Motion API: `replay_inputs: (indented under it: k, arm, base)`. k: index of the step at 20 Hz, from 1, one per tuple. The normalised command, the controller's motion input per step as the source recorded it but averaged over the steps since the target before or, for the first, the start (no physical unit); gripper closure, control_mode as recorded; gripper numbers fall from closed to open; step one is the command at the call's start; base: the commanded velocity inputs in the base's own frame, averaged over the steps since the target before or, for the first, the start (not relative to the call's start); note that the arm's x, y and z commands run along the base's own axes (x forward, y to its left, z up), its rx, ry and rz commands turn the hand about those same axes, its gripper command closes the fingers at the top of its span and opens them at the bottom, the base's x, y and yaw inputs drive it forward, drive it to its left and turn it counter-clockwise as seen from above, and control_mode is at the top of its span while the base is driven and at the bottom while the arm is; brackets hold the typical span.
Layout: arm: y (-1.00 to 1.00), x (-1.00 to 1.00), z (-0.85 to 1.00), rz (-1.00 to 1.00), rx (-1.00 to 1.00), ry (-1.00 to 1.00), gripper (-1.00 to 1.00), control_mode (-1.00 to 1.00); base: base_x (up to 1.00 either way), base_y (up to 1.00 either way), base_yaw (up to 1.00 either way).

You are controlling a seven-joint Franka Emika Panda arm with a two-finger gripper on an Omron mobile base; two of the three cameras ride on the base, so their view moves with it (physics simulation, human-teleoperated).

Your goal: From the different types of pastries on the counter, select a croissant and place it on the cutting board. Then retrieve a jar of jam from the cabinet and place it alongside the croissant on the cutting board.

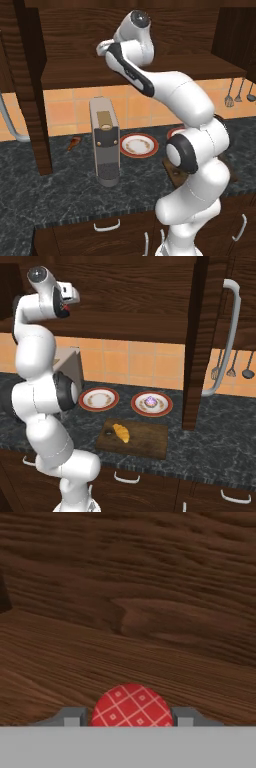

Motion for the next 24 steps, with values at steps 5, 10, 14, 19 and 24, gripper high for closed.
replay_inputs:
  k: [5,10,14,19,24]
  arm:
    - [-0.28,-0.56,0.45,0.00,0.01,0.00,1.00,-1.00]
    - [-0.40,-0.78,0.20,0.00,0.01,0.00,1.00,-1.00]
    - [-0.47,-0.99,-0.01,0.00,0.02,-0.05,1.00,-1.00]
    - [-0.50,-1.00,-0.05,0.01,0.01,-0.11,1.00,-1.00]
    - [-0.50,-1.00,-0.50,0.01,0.06,-0.09,1.00,-1.00]
  base:
    - [0.00,0.00,0.00]
    - [0.00,0.00,0.00]
    - [0.00,0.00,0.00]
    - [0.00,0.00,0.00]
    - [0.00,0.00,0.00]
